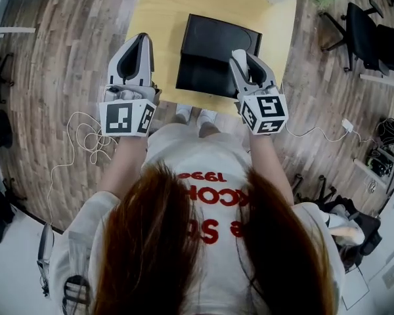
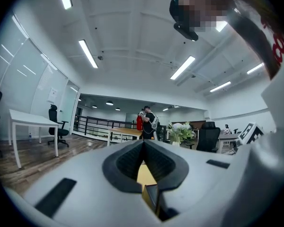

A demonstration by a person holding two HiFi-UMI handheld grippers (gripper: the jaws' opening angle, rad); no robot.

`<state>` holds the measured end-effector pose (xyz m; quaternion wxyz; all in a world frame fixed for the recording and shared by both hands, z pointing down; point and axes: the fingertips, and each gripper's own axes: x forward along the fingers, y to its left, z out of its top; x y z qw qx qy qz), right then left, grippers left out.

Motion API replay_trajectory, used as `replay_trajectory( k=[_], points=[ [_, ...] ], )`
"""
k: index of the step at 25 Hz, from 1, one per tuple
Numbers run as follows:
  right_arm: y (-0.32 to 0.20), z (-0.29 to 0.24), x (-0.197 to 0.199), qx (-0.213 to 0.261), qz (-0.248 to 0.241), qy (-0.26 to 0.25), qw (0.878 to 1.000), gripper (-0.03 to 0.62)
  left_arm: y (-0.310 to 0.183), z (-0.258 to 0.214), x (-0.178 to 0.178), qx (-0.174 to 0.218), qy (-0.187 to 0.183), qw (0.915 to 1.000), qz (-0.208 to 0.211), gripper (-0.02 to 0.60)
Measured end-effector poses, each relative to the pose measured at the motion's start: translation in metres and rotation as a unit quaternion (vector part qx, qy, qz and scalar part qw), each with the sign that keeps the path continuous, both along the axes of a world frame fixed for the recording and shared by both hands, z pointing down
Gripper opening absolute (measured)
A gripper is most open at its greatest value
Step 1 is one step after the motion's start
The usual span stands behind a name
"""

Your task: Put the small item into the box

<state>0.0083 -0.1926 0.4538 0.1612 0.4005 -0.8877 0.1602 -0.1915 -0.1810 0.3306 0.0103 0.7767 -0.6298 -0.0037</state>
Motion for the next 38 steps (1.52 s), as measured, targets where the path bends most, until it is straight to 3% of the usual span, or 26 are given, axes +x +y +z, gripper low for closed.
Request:
replay_trajectory(
  k=[9, 16, 21, 26, 38],
  points=[
    [0.032, 0.086, -0.001, -0.072, -0.018, 0.055, 0.996, 0.141, 0.011, 0.034, -0.006, -0.047, -0.007, 0.9989, -0.003, 0.006],
    [0.041, 0.105, -0.004, -0.078, -0.031, 0.100, 0.991, 0.153, 0.016, 0.047, -0.006, -0.065, -0.008, 0.9979, -0.004, 0.006],
    [0.039, 0.102, -0.004, -0.085, -0.029, 0.089, 0.992, 0.156, 0.013, 0.048, -0.005, -0.066, -0.008, 0.9977, -0.008, 0.006],
    [0.024, 0.076, 0.004, -0.045, -0.014, 0.067, 0.997, 0.027, 0.006, 0.039, -0.001, -0.051, -0.010, 0.9987, -0.005, 0.006],
    [-0.020, -0.047, 0.030, 0.081, 0.045, -0.026, 0.995, 0.005, -0.011, -0.008, 0.017, 0.014, -0.020, 0.9995, 0.018, 0.006]
  ],
)
